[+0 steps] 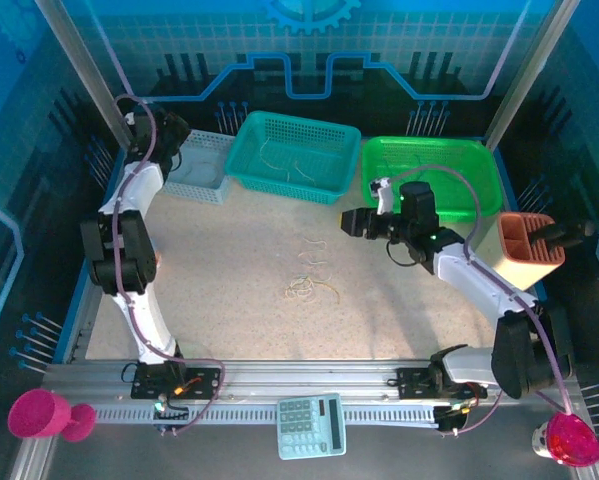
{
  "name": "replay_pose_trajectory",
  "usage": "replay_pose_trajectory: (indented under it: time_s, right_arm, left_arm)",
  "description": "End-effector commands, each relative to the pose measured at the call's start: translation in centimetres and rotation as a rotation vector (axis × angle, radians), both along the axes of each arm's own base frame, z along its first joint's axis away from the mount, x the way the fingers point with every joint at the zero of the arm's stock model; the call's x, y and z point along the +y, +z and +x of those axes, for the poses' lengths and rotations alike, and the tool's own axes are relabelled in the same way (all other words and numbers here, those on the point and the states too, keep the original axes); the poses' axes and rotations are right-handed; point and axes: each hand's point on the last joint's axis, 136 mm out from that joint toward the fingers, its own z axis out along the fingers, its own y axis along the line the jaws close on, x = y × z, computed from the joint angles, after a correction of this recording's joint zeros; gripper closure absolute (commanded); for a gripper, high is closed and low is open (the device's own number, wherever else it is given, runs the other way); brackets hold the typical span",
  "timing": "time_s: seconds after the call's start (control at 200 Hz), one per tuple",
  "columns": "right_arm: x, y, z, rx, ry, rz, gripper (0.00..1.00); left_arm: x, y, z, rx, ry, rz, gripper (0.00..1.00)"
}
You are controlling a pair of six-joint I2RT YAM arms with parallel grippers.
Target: Untangle the cables
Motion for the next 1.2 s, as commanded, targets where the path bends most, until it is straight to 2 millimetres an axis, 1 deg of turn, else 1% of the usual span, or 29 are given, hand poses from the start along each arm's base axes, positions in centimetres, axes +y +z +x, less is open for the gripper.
replay_pose_trajectory:
  time_s: [0.0,0.035,0.055,0.105,0.155,0.185,0.225,0.255,0.29,0.335,0.44,0.52,0.57,0.575,0.585,0.59,0.675,0.68,0.685,0.705,0.72,0.78,0.885,0.985,1.035,1.146,1.191]
  right_arm:
    - [0.3,-0.1,-0.8,-0.027,0.000,-0.033,0.43]
    - [0.4,-0.1,-1.0,-0.033,-0.004,-0.040,0.43]
    - [0.5,-0.1,-1.1,-0.035,-0.005,-0.044,0.43]
    - [0.7,-0.2,-1.4,-0.043,-0.011,-0.054,0.43]
    - [0.9,-0.3,-1.7,-0.048,-0.018,-0.064,0.43]
    - [0.9,-0.4,-1.9,-0.050,-0.023,-0.070,0.43]
    - [1.1,-0.4,-2.2,-0.054,-0.026,-0.078,0.42]
    - [1.2,-0.5,-2.5,-0.055,-0.027,-0.085,0.42]
    - [1.3,-0.4,-2.7,-0.060,-0.030,-0.092,0.42]
    - [1.5,-0.4,-3.1,-0.062,-0.031,-0.102,0.42]
    - [1.8,-0.4,-3.9,-0.049,-0.031,-0.128,0.42]
    - [1.8,-0.9,-4.4,-0.023,-0.037,-0.164,0.42]
    - [1.8,-1.2,-4.8,-0.014,-0.034,-0.186,0.42]
    - [1.8,-1.3,-4.8,-0.012,-0.033,-0.188,0.42]
    - [1.8,-1.4,-5.0,-0.010,-0.032,-0.195,0.42]
    - [1.7,-1.4,-5.0,-0.010,-0.033,-0.198,0.42]
    - [1.3,-2.2,-5.6,0.011,-0.040,-0.235,0.42]
    - [1.3,-2.3,-5.6,0.013,-0.041,-0.237,0.42]
    - [1.2,-2.4,-5.6,0.014,-0.042,-0.238,0.42]
    - [1.0,-2.7,-5.7,0.020,-0.046,-0.247,0.42]
    - [0.9,-2.9,-5.8,0.024,-0.050,-0.252,0.42]
    - [0.3,-3.8,-6.2,0.044,-0.064,-0.274,0.42]
    - [-0.5,-5.1,-6.7,0.068,-0.087,-0.300,0.42]
    - [-0.9,-6.3,-7.1,0.090,-0.095,-0.310,0.42]
    - [-0.9,-6.7,-7.2,0.099,-0.093,-0.310,0.42]
    - [-0.2,-7.5,-7.3,0.127,-0.068,-0.290,0.42]
    - [0.5,-7.8,-7.3,0.139,-0.049,-0.273,0.42]
  left_arm:
    - [0.2,-1.0,0.9,0.041,-0.024,0.024,0.96]
    - [0.2,-1.4,1.0,0.046,-0.024,0.020,0.90]
    - [0.2,-1.5,1.1,0.047,-0.024,0.020,0.84]
    - [0.1,-1.8,1.2,0.052,-0.027,0.020,0.66]
    - [0.2,-1.9,1.2,0.056,-0.026,0.023,0.51]
    - [0.2,-1.9,1.1,0.061,-0.029,0.025,0.40]
    - [0.2,-1.6,1.0,0.061,-0.032,0.029,0.28]
    - [0.1,-1.3,0.9,0.057,-0.039,0.034,0.21]
    - [-0.2,-0.7,0.7,0.051,-0.051,0.035,0.11]
    - [-0.4,-0.2,0.4,0.045,-0.062,0.033,0.01]
    - [-1.8,1.7,-0.5,0.008,-0.122,0.014,0.01]
    - [-3.3,2.9,-1.8,-0.003,-0.167,-0.004,0.01]
    - [-4.4,3.3,-2.8,-0.001,-0.198,-0.018,0.01]
    - [-4.6,3.8,-3.0,-0.009,-0.201,-0.017,0.01]
    - [-4.8,3.5,-3.1,-0.002,-0.205,-0.020,0.01]
    - [-4.9,4.0,-3.3,-0.010,-0.210,-0.019,0.01]
    - [-7.5,4.3,-5.5,0.003,-0.275,-0.045,0.01]
    - [-7.6,3.9,-5.7,0.013,-0.276,-0.049,0.01]
    - [-7.8,4.2,-5.8,0.009,-0.282,-0.050,0.01]
    - [-8.5,3.9,-6.4,0.019,-0.299,-0.055,0.01]
    - [-9.1,4.2,-7.0,0.018,-0.312,-0.056,0.01]
    - [-11.3,3.9,-9.0,0.031,-0.365,-0.065,0.01]
    - [-15.4,2.2,-13.2,0.080,-0.472,-0.075,0.01]
    - [-19.2,0.0,-17.3,0.139,-0.574,-0.079,0.01]
    - [-20.9,-1.5,-19.4,0.180,-0.619,-0.083,0.01]
    - [-23.9,-3.9,-23.8,0.247,-0.701,-0.074,0.01]
    - [-24.4,-5.2,-25.4,0.279,-0.709,-0.056,0.01]
